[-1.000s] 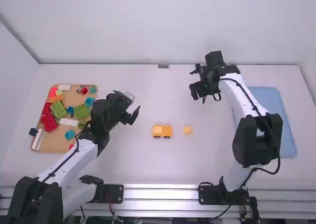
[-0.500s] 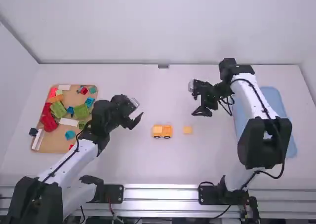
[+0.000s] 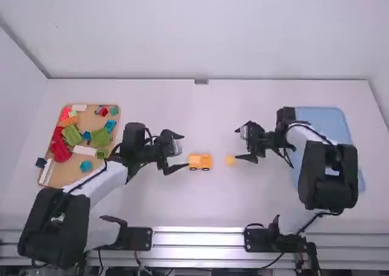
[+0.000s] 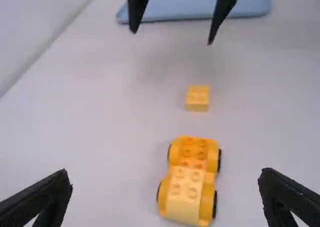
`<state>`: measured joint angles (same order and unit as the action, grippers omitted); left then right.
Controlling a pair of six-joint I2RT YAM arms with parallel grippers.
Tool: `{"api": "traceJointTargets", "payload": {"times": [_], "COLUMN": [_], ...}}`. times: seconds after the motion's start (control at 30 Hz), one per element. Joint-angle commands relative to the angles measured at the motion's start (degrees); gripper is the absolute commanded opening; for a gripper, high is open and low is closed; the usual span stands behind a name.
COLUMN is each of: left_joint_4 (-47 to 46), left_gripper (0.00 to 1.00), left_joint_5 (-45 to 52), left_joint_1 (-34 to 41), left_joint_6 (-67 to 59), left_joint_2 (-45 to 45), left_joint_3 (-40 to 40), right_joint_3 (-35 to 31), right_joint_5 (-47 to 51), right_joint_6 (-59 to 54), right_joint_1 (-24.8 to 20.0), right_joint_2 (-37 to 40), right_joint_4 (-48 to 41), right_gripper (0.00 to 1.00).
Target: Assemble lego blocks to make yellow taxi
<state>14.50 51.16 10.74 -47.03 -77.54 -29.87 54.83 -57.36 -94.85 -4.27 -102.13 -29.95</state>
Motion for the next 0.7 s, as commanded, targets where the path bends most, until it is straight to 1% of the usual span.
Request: {"api": "traceJointTargets", "payload": {"times": [0.0, 0.07, 0.17, 0.27, 0.33, 0.4, 0.47, 0.5, 0.53, 0.57, 0.67], "left_joint_4": [0.15, 0.98, 0.76, 0.76, 0.79, 0.79, 0.92, 0.92, 0.90, 0.85, 0.94], "left_gripper": [0.99, 0.99, 0.99, 0.99, 0.99, 0.99, 0.99, 0.99, 0.99, 0.99, 0.99], "left_joint_5": [6.91, 6.93, 6.91, 6.95, 6.91, 6.91, 6.86, 6.86, 6.86, 6.86, 6.88], "left_joint_1": [0.13, 0.17, 0.17, -0.15, -0.13, -0.13, -0.15, -0.15, -0.13, -0.15, -0.13], "left_joint_6": [-3.76, -3.39, -3.37, -3.37, -3.39, -3.39, -3.39, -3.39, -3.39, -3.37, -3.39], "left_joint_2": [-3.43, -6.19, -8.46, -10.27, -10.69, -10.67, -10.67, -10.67, -10.67, -10.67, -10.67], "left_joint_3": [-3.15, -4.26, -5.42, -6.38, -6.60, -6.60, -6.60, -6.60, -6.60, -6.60, -6.51], "right_joint_3": [-5.16, -7.96, -9.40, -9.27, -7.67, -6.54, -4.48, -4.48, -3.87, -3.69, -3.91], "right_joint_5": [-2.71, -2.82, -3.08, -2.60, -2.89, -2.89, -3.10, -3.10, -2.95, -2.82, -2.56], "right_joint_6": [9.86, 11.96, 11.93, 11.91, 10.05, 7.72, 1.07, 1.07, -2.78, -4.31, -3.80], "right_joint_1": [-0.02, -0.07, 0.44, 0.98, 0.81, 0.72, 0.66, 0.66, 0.61, 0.55, 0.57], "right_joint_2": [-0.66, -2.27, -4.52, -8.02, -11.85, -13.49, -16.00, -16.00, -16.94, -17.53, -18.25], "right_joint_4": [7.76, 13.29, 15.58, 16.72, 15.41, 13.25, 8.20, 8.20, 6.49, 6.27, 8.24], "right_gripper": [0.98, 0.98, 0.99, 0.99, 0.98, 0.99, 0.99, 0.99, 1.00, 0.97, 0.92]}}
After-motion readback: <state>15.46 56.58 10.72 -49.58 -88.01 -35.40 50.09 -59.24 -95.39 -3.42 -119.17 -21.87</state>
